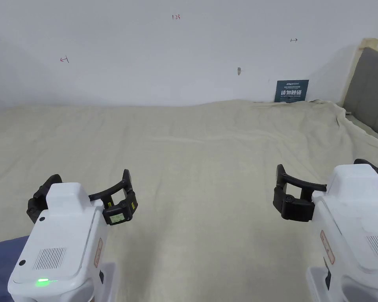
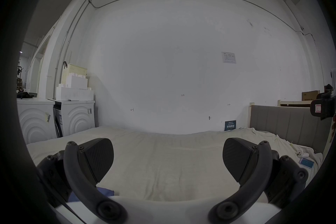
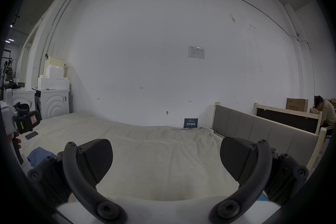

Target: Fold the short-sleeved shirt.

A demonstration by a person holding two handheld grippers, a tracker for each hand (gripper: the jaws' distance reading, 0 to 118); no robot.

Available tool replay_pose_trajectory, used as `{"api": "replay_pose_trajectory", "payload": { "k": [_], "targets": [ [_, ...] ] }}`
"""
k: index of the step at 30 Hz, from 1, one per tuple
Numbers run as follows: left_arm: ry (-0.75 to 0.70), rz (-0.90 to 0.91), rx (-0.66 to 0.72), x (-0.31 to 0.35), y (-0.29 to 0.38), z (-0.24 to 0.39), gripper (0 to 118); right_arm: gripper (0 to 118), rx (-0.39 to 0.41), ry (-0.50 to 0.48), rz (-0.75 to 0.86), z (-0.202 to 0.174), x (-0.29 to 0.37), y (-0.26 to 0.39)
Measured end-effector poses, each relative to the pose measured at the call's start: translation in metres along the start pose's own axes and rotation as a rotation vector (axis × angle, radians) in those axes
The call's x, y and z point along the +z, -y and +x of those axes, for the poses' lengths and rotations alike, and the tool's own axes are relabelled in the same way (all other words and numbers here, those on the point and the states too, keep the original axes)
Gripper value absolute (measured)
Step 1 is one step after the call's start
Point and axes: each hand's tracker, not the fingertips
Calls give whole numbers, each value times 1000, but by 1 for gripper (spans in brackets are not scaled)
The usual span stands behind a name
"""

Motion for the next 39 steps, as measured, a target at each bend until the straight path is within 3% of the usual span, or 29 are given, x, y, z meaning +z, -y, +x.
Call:
{"api": "replay_pose_trajectory", "payload": {
  "k": [39],
  "targets": [
    [4,4,-12,0,-1,0,118,117,-4,-12,1,-3,1,1]
  ]
}}
